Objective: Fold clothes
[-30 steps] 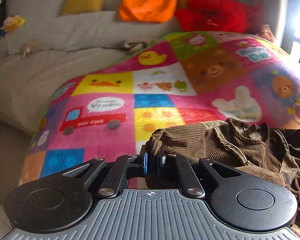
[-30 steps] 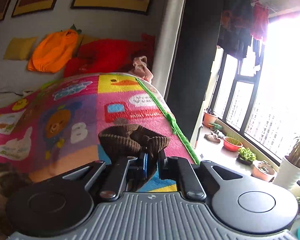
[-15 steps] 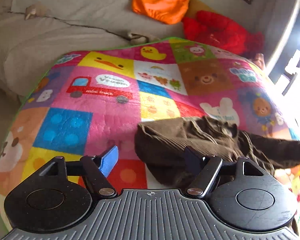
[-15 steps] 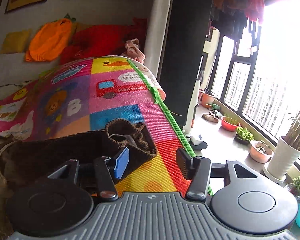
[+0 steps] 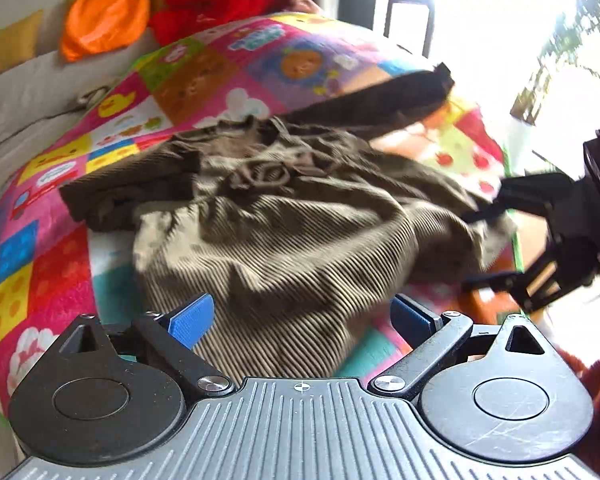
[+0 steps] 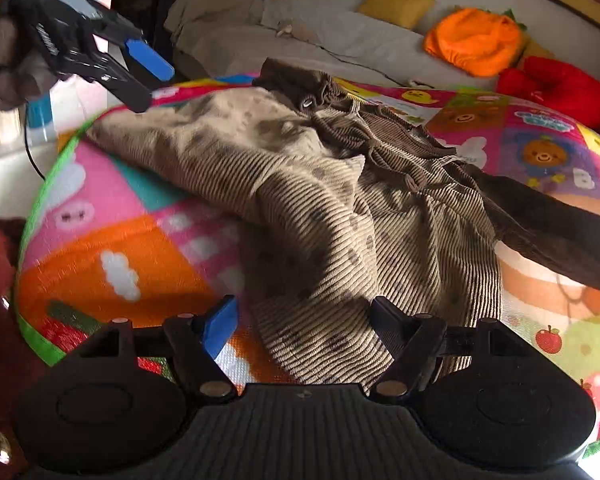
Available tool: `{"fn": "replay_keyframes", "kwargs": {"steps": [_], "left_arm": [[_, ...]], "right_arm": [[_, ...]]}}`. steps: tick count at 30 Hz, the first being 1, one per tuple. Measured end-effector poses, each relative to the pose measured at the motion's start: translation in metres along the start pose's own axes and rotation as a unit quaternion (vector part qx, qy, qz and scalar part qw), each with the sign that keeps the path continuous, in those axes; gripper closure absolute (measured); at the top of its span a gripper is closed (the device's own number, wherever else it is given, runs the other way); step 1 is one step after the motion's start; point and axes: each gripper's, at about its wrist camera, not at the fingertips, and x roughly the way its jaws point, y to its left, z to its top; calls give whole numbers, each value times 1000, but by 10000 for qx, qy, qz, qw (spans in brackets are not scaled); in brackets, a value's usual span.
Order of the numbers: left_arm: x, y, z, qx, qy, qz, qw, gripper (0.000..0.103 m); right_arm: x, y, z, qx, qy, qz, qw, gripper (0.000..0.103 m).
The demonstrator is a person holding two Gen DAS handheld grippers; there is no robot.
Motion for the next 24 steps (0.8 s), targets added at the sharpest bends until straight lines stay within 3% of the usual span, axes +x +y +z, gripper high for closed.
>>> {"fn": "replay_keyframes", "kwargs": {"steps": [1, 5, 9, 10, 11, 13, 17, 21, 24], "left_arm": [[3, -7, -6, 157, 103, 140, 9997, 4], [19, -16, -23, 481, 423, 835, 9944, 4], [28, -2, -27, 694, 343, 1501, 9856, 2], [28, 3, -24, 695, 277, 1685, 9829, 2], [27, 8, -20, 698, 204, 1909, 9789, 2], [14, 18, -7, 733, -84, 2409, 9677, 2], [-37, 37, 17, 540, -767, 3079, 9468, 3], [-85, 49, 14, 9, -1102, 2750, 9551, 2], [-92, 55, -2, -363, -1126, 2015, 9723, 0]], "right_arm": [[-2, 0, -2, -59, -102, -142, 9998, 20], [-10, -1, -13, -417, -94, -762, 9962, 18], [-19, -5, -29, -556, -118, -1277, 9902, 18], [-17, -6, -31, -560, -156, -1382, 9887, 22], [-14, -7, -31, -549, -168, -1472, 9874, 54], [-11, -13, -24, -326, -107, -1487, 9883, 99], [-50, -47, 9, 490, -811, -1427, 9852, 99], [-86, -60, 13, 836, -976, -1250, 9838, 99], [-91, -52, -4, 760, -624, -1205, 9878, 99]]}}
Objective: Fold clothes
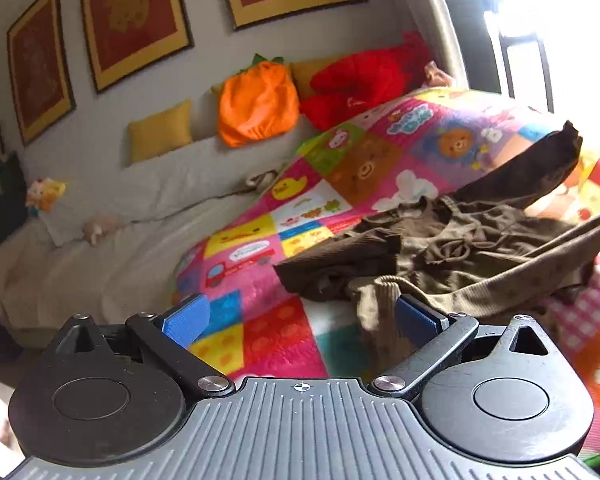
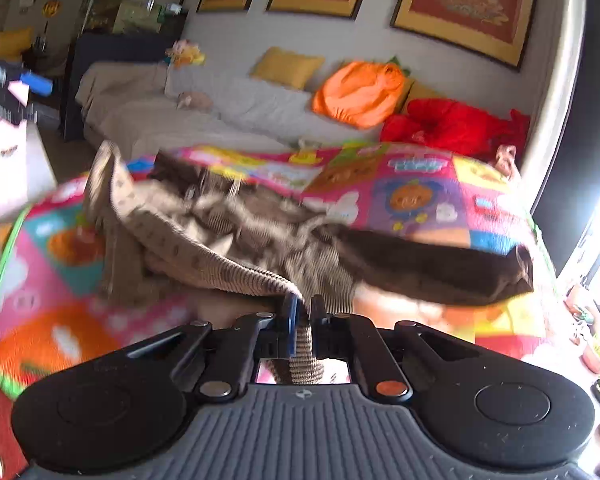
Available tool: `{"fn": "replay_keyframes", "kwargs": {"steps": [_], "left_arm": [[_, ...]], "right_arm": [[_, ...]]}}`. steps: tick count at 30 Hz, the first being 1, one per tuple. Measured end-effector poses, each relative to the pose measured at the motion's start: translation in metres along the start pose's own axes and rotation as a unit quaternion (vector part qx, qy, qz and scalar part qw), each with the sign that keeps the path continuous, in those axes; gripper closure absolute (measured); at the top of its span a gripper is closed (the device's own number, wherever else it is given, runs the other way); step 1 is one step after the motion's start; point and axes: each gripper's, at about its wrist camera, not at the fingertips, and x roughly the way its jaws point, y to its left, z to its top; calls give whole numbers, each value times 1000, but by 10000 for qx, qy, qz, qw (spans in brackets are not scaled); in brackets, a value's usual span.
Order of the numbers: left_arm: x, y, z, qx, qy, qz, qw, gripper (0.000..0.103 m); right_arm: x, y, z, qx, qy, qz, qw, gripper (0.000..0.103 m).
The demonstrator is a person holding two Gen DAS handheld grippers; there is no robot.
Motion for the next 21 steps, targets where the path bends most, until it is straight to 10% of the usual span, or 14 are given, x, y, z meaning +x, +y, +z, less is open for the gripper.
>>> {"fn": "replay_keyframes", "kwargs": {"steps": [5, 11, 16, 21], "left_arm": [[14, -3, -21, -251, 350, -865, 9953, 0], [76, -10, -27, -1057, 748, -1476, 9805, 0], [117, 2, -25, -2154, 805, -1927, 9539, 0], [140, 0, -29, -2420, 819, -1968, 9466, 7]], "right_arm": [[-8, 6, -38, 94, 542, -211, 9983, 87], [3, 32, -21, -175, -4, -91, 9998, 47], [57, 93, 7, -1082, -88, 595, 9923, 45], [108, 122, 17, -1738, 41, 635, 9827, 50]]}}
